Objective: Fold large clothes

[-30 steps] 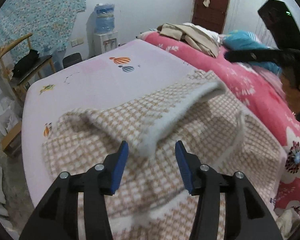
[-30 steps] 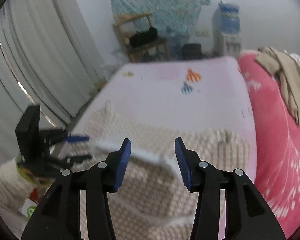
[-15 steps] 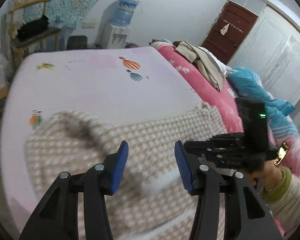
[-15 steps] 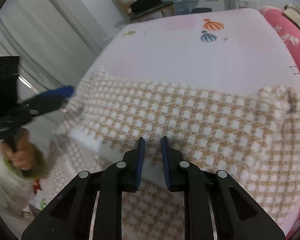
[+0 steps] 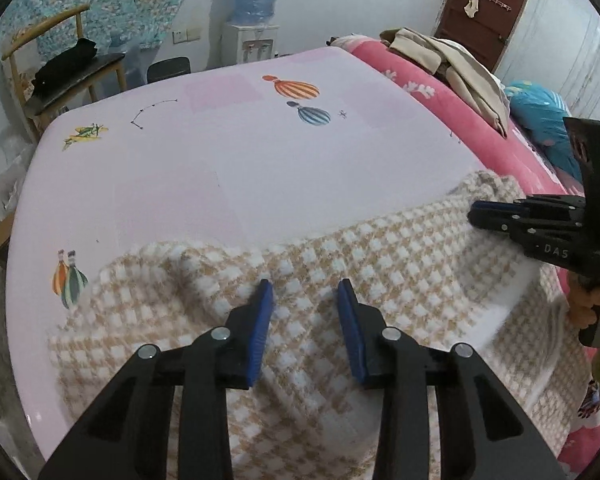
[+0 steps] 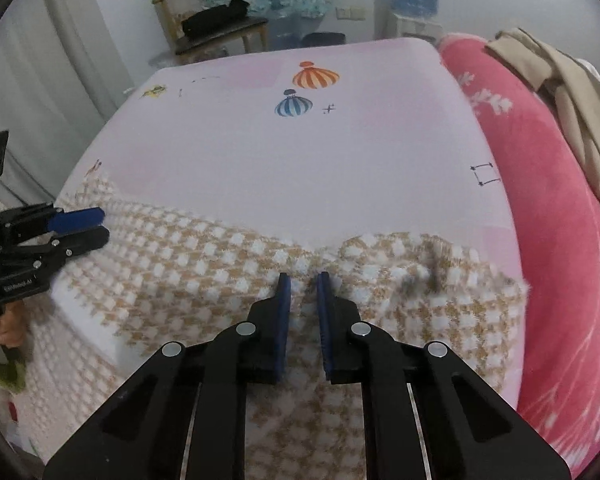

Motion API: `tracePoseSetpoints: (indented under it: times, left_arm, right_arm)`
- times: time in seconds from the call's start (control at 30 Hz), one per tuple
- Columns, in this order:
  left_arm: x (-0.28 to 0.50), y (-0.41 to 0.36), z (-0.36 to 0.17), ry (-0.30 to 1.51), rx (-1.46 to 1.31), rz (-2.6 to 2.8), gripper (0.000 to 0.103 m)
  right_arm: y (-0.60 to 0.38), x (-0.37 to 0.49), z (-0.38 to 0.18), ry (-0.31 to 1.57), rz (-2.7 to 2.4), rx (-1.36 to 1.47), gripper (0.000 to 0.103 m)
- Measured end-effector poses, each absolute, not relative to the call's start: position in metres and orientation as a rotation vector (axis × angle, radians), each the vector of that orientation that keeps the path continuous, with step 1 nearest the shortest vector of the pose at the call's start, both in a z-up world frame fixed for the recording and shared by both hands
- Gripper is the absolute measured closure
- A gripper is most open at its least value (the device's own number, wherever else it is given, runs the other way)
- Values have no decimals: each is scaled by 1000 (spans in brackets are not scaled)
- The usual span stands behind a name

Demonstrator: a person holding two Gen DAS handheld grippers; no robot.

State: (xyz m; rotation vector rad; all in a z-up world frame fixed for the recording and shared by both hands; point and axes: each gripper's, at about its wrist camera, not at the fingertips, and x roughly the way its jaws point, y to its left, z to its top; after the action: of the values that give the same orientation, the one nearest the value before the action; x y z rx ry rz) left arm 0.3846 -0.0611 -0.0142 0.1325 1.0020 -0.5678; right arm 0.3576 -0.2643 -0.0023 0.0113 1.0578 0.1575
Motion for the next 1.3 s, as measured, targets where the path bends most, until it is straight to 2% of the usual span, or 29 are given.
tracePoseSetpoints:
  times: [0.17,0.3,0.37,0.5,0.63,0.77,0.93,1.07,1.2,1.27,1.3]
  left_arm:
    - [377,-80,13,908,148,-688,69]
    - [385,-111,-12,968,263,-650,69]
    - [385,-111,-18,942,268,-643,69]
    - [379,-100,-6,951,209,-632,69]
    - [345,-95,-7,936,278,-703,69]
    - [336,-93,-22,924,311,-676,69]
    - [327,-69,-5,919,247,-630,69]
    - [330,-56,-24,973,218,-614,68]
    - [318,-46,-4,979,170,-553,68]
    - [297,-37,14,951,181,-530,65]
    - [287,-32,20,950,173,-529,63]
  right_arm:
    - [-252,355,24,959,287,49,79]
    - [-231,376,-7,1068,325,68,78]
    - [-231,383,-22,1078,305,64,78]
    - [-230,369,-5,1071,293,50,77]
    - [-215,335,0,1040,340,-52,64]
    - [-207,326,-19,1022,307,-168,64]
    - [-219,303,4,988,254,-150,61]
    - [-244,305,-21,1042,221,-97,60]
    - [-245,285,2,1031,181,-67,59]
    - [-246,267,19,999,187,-33,56]
    - [-249,251,30,975,171,-20,50]
